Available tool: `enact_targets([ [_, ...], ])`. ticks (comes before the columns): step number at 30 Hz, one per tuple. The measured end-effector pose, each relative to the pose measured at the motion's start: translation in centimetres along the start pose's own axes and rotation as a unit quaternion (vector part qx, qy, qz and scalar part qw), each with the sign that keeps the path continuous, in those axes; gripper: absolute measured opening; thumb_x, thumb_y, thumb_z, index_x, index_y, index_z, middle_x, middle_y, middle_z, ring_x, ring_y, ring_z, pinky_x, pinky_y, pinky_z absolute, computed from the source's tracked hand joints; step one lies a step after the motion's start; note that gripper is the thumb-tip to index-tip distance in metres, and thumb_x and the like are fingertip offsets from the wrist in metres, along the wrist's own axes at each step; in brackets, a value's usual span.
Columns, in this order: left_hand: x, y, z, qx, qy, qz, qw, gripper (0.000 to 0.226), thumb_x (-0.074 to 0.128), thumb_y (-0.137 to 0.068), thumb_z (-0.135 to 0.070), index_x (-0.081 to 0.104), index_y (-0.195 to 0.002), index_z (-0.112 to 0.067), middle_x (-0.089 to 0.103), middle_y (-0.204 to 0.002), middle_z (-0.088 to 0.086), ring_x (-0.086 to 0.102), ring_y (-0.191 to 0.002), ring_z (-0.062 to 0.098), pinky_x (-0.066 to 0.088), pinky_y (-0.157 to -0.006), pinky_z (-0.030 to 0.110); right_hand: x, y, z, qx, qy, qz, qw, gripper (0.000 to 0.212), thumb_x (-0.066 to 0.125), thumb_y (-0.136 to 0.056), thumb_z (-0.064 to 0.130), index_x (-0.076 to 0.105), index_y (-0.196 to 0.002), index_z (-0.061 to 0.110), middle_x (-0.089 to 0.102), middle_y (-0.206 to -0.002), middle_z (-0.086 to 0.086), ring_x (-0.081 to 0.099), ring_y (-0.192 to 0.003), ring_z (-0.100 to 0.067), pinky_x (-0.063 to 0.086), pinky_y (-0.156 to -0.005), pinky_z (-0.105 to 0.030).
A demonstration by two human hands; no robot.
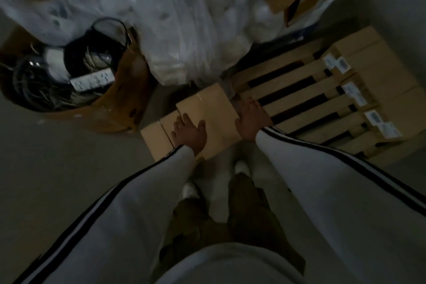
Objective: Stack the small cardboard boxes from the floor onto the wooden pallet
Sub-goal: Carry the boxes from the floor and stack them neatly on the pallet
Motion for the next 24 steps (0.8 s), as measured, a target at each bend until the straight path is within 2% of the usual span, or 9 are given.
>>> enact_targets([
  [4, 5.3, -3.4, -0.2, -0.046, 0.034, 0.017, 0.998, 0.076, 0.033, -0.105, -0.053, 0.004, -0.161, -0.01, 0.004, -0.169, 0.014, 0.009, -0.155, 0.032, 0.012, -0.125, 0.046, 2.8, -5.2, -3.2, -0.024, 0.012, 0.063, 0.998, 0.067, 0.037, -0.104, 0.043, 0.012, -0.161, 0.019, 0.005, -0.169, -0.01, 0.014, -0.153, -0.031, 0.026, -0.118, -0.044],
  [7, 9.3, -6.3, 0.4, -0.05, 0.061, 0.017, 0.997, 0.076, 0.038, -0.105, -0.05, 0.005, -0.161, -0.01, 0.004, -0.169, 0.012, 0.01, -0.155, 0.03, 0.014, -0.126, 0.042, 6.0, -9.6, -5.4, -0.036, 0.013, 0.103, 0.994, 0.06, 0.035, -0.106, 0.041, 0.017, -0.161, 0.024, 0.006, -0.169, -0.008, 0.016, -0.152, -0.031, 0.025, -0.118, -0.044],
  [12, 14.5, -9.5, 4.1, -0.158, 0.163, 0.017, 0.974, 0.084, 0.047, -0.102, -0.048, 0.004, -0.16, -0.005, 0.003, -0.168, 0.018, 0.013, -0.154, 0.034, 0.016, -0.124, 0.04, 12.2, -15.0, -8.7, 0.028, -0.067, 0.158, 0.985, 0.063, 0.032, -0.106, 0.045, 0.017, -0.16, 0.017, 0.016, -0.167, -0.012, 0.025, -0.15, -0.034, 0.027, -0.121, -0.047],
  [15, 17.0, -11.1, 6.8, -0.248, 0.248, 0.003, 0.936, 0.09, 0.055, -0.099, -0.049, 0.01, -0.158, 0.003, 0.019, -0.164, 0.023, 0.025, -0.15, 0.037, 0.023, -0.122, 0.042, 15.9, -16.2, -9.4, 0.065, -0.075, 0.209, 0.973, 0.073, 0.032, -0.105, 0.053, 0.009, -0.161, 0.015, 0.018, -0.166, -0.015, 0.029, -0.148, -0.036, 0.028, -0.12, -0.045],
  [17, 18.5, -11.6, 8.1, -0.298, 0.322, 0.009, 0.898, 0.094, 0.058, -0.096, -0.054, 0.016, -0.156, 0.004, 0.033, -0.158, 0.022, 0.037, -0.143, 0.037, 0.031, -0.119, 0.044, 18.3, -16.0, -9.3, 0.102, -0.145, 0.24, 0.955, 0.08, 0.041, -0.102, 0.057, 0.008, -0.161, 0.015, 0.019, -0.166, -0.013, 0.028, -0.149, -0.035, 0.026, -0.121, -0.043],
  [19, 19.4, -11.6, 8.5, -0.331, 0.39, 0.037, 0.858, 0.106, 0.056, -0.084, -0.073, 0.028, -0.153, 0.002, 0.043, -0.152, 0.021, 0.046, -0.136, 0.038, 0.038, -0.115, 0.047, 19.9, -15.6, -8.8, 0.166, -0.279, 0.237, 0.916, 0.086, 0.055, -0.098, 0.054, 0.013, -0.16, 0.013, 0.025, -0.164, -0.012, 0.031, -0.148, -0.033, 0.026, -0.12, -0.039],
  [21, 19.6, -11.4, 8.8, -0.331, 0.422, 0.042, 0.843, 0.114, 0.048, -0.067, -0.085, 0.044, -0.146, -0.003, 0.052, -0.145, 0.02, 0.053, -0.129, 0.038, 0.043, -0.11, 0.05, 19.7, -15.3, -8.0, 0.221, -0.365, 0.223, 0.876, 0.085, 0.062, -0.095, 0.049, 0.022, -0.158, 0.007, 0.033, -0.16, -0.013, 0.036, -0.145, -0.032, 0.029, -0.117, -0.036],
  [22, 20.1, -11.4, 9.7, -0.334, 0.433, 0.026, 0.837, 0.116, 0.045, -0.061, -0.087, 0.048, -0.143, -0.005, 0.056, -0.141, 0.019, 0.055, -0.126, 0.038, 0.045, -0.109, 0.051, 19.2, -15.0, -7.7, 0.233, -0.381, 0.215, 0.868, 0.084, 0.064, -0.094, 0.05, 0.027, -0.156, 0.006, 0.038, -0.157, -0.013, 0.04, -0.142, -0.032, 0.032, -0.115, -0.036],
  [24, 17.1, -10.1, 8.9, -0.358, 0.453, -0.017, 0.817, 0.116, 0.042, -0.057, -0.089, 0.056, -0.136, -0.004, 0.061, -0.133, 0.017, 0.058, -0.119, 0.039, 0.045, -0.108, 0.051, 16.8, -14.5, -6.8, 0.226, -0.365, 0.207, 0.879, 0.079, 0.061, -0.092, 0.059, 0.04, -0.15, 0.01, 0.049, -0.147, -0.01, 0.049, -0.133, -0.033, 0.04, -0.106, -0.037],
])
Point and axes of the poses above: each hand's wrist, its own y-axis away from the middle knuckle, its own x-axis out of the palm, z = x × y, the point moved 6 cm from there along -y, towards the middle knuckle
